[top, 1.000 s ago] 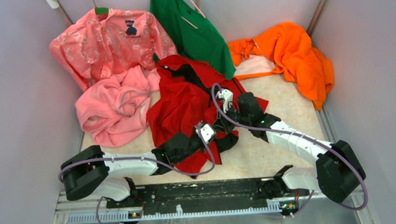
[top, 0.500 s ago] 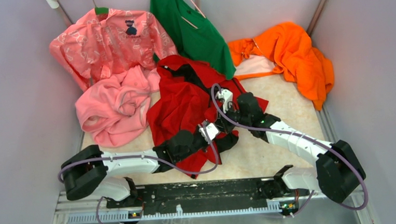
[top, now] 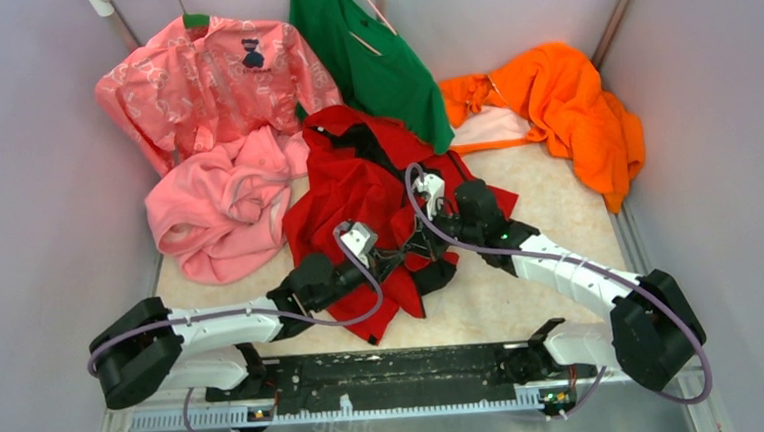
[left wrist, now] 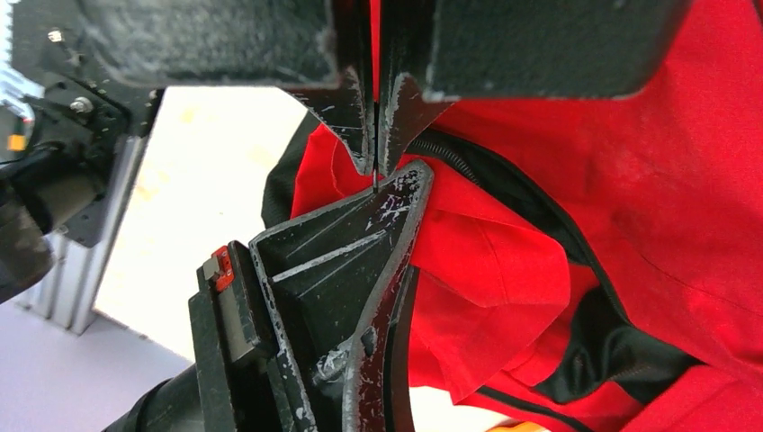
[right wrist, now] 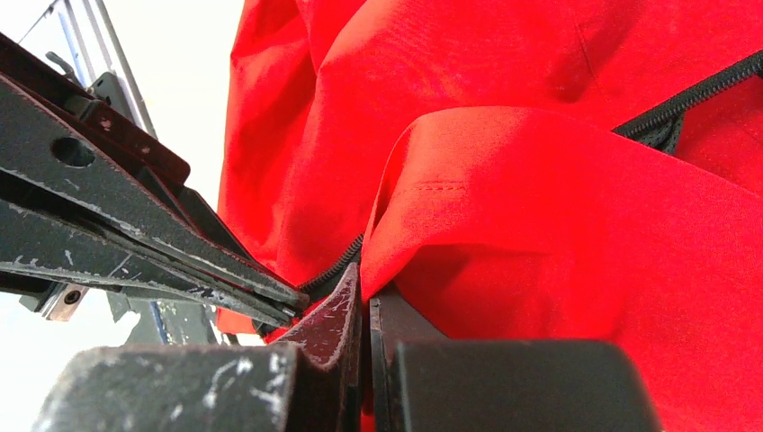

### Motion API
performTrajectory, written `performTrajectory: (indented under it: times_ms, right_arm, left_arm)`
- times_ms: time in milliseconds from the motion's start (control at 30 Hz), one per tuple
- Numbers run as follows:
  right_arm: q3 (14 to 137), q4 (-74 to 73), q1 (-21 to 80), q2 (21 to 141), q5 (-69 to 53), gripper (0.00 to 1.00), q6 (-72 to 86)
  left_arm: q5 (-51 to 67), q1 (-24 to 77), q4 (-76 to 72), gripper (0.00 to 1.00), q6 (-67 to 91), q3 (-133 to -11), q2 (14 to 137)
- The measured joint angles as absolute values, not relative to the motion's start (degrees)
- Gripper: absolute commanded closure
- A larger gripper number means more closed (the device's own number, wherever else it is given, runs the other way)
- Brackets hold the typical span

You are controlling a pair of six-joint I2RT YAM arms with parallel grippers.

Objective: Zip up the jacket
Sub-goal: Adjust the zipper on the jacket.

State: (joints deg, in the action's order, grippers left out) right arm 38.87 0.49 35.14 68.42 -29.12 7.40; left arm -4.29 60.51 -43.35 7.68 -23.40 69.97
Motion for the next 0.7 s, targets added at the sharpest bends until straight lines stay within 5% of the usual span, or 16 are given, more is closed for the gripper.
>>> performTrajectory:
  times_ms: [700]
  right_arm:
    - [35.88,-0.21,30.63,68.42,-35.05,1.00,11.53]
  left_arm:
    - [7.92,58.41,-64.03,1.00,28.23,-21.10,86.67]
